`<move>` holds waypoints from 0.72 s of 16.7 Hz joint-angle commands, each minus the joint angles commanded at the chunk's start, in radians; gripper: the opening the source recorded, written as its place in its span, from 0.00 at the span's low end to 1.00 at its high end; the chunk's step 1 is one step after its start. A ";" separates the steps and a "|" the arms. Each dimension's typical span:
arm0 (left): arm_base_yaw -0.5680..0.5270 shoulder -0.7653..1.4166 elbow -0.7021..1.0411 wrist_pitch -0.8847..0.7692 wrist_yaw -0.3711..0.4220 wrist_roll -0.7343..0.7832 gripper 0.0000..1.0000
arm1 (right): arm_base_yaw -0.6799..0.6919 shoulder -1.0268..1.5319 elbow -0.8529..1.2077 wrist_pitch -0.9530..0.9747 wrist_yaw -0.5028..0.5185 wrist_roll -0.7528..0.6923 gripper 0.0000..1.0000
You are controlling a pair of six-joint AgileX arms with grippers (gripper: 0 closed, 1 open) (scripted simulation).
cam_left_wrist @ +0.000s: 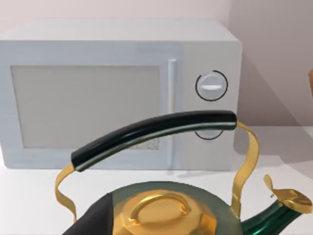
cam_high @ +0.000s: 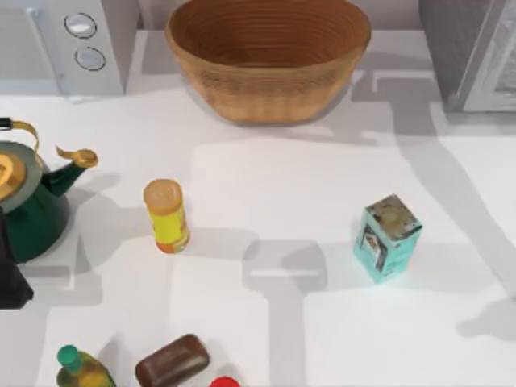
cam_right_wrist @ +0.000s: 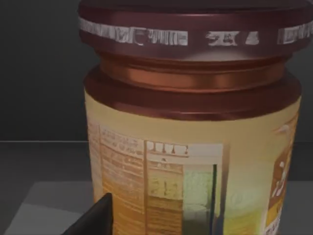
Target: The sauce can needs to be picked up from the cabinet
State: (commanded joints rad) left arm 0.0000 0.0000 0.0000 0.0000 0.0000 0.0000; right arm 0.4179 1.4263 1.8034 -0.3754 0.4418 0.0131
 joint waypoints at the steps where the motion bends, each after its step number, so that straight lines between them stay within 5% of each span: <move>1: 0.000 0.000 0.000 0.000 0.000 0.000 1.00 | 0.027 0.011 0.005 0.006 0.027 0.000 1.00; 12: 0.000 0.000 0.000 0.000 0.000 0.000 1.00 | -0.009 0.154 0.140 0.015 -0.007 0.000 1.00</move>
State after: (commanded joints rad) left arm 0.0000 0.0000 0.0000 0.0000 0.0000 0.0000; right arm 0.4086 1.5805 1.9432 -0.3606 0.4346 0.0134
